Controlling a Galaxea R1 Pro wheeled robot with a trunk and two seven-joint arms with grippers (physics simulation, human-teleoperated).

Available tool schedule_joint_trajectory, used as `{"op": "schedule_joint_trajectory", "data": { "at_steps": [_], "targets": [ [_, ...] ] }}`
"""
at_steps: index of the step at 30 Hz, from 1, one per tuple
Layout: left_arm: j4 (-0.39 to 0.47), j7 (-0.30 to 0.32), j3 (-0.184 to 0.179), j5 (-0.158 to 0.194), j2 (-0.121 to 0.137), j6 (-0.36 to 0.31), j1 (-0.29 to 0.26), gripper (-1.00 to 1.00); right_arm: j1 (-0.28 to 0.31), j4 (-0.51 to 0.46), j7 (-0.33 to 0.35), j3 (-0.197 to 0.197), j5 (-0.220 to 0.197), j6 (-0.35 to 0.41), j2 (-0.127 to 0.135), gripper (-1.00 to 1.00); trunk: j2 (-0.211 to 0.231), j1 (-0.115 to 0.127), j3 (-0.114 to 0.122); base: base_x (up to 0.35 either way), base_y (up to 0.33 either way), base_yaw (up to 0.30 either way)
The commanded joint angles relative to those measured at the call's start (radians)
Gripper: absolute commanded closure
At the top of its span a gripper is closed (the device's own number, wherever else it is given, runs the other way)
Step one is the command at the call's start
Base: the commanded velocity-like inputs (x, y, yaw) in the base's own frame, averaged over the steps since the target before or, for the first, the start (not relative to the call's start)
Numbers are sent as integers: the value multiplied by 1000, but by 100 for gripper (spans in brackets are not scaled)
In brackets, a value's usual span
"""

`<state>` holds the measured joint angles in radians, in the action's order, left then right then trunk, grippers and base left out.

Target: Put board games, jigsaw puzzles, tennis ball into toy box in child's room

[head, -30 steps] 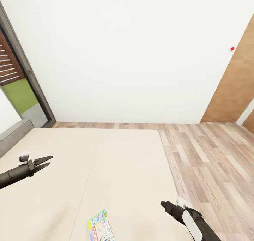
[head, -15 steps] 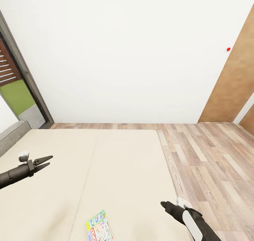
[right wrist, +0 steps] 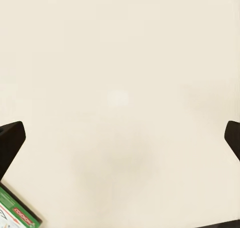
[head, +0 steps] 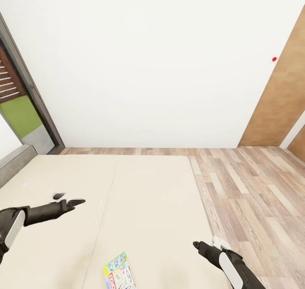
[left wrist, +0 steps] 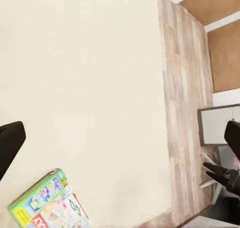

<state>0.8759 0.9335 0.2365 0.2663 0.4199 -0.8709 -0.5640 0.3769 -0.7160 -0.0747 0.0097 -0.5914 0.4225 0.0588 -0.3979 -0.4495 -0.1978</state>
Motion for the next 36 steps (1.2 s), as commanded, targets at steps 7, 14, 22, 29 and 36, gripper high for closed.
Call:
{"op": "schedule_joint_trajectory", "data": {
  "at_steps": [7, 14, 22, 29, 36],
  "targets": [
    [-18, -466, -46, -22, -206, 41, -7, -100, 1, -14, -6, -2, -10, -6, 3, -100, -2, -1, -2, 0, 0, 0],
    [-173, -828, -51, -30, -323, 146, -26, -100, 2, -131, -2, -7, -20, 20, 14, -100, -2, -1, -2, 0, 0, 0],
    [-200, -856, -51, -33, -330, 153, -35, -100, 2, -495, 2, -127, -82, 272, 13, -100, -2, -1, -2, 0, 0, 0],
    [-204, -860, -51, -33, -332, 152, -37, -100, 2, -626, 3, -209, -129, 320, 15, -100, -2, -1, -2, 0, 0, 0],
    [-204, -858, -51, -29, -326, 143, -45, -100, 2, -712, 2, -218, -137, 336, 17, -100, -2, -1, -2, 0, 0, 0]
  ]
}}
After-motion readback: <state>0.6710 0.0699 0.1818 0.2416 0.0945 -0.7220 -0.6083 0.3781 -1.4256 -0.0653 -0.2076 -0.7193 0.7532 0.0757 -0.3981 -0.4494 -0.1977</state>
